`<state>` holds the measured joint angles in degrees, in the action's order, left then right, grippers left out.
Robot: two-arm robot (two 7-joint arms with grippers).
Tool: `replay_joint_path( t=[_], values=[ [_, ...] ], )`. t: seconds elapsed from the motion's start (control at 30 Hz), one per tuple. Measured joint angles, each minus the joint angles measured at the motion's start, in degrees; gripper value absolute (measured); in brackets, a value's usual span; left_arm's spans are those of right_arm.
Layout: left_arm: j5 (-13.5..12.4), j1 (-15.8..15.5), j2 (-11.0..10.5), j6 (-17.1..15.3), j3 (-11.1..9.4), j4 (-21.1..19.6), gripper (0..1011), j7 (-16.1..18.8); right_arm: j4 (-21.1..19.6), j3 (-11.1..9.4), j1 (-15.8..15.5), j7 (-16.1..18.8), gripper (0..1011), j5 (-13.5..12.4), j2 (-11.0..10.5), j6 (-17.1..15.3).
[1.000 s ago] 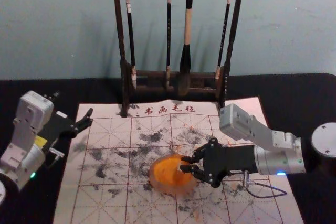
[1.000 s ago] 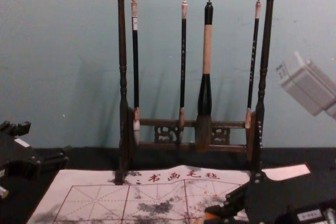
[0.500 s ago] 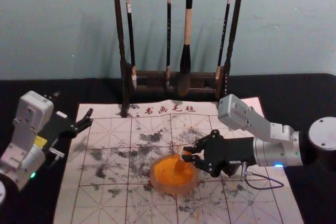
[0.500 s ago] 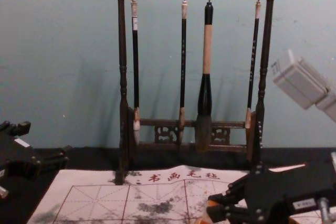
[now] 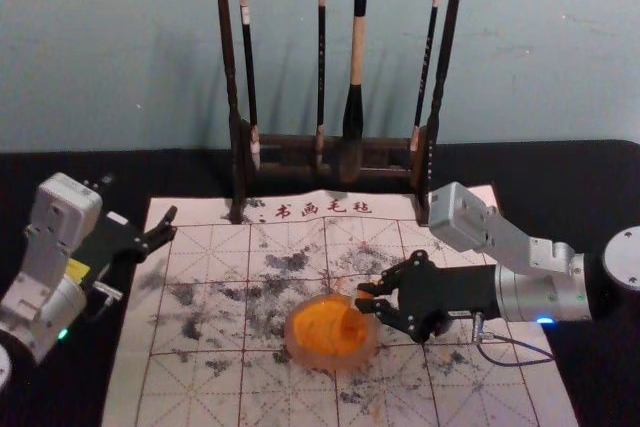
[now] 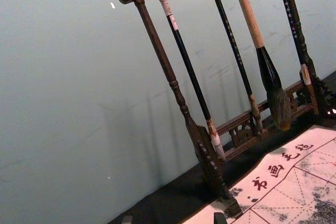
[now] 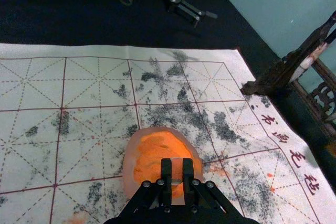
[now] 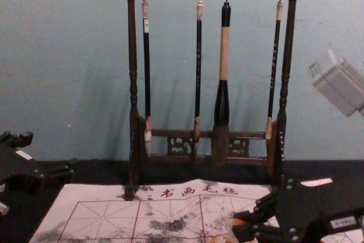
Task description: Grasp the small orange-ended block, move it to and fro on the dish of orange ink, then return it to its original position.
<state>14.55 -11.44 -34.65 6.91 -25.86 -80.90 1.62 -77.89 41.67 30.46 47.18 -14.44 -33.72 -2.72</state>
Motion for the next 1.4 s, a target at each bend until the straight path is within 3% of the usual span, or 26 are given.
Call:
replay_joint_path(
  t=[0.67,1.13,1.4],
  values=[
    [0.0,0.0,0.0,0.0,0.0,0.0,1001,0.0,-4.8,-2.2,-1.5,-1.0,88,-1.8,-2.8,-0.4],
    [0.0,0.0,0.0,0.0,0.0,0.0,1001,0.0,-9.2,-8.0,-6.0,-4.3,88,-5.3,-8.4,-1.2],
    [0.0,0.0,0.0,0.0,0.0,0.0,1001,0.0,-9.9,-10.8,-8.5,-5.8,88,-6.7,-10.4,-1.4]
  ],
)
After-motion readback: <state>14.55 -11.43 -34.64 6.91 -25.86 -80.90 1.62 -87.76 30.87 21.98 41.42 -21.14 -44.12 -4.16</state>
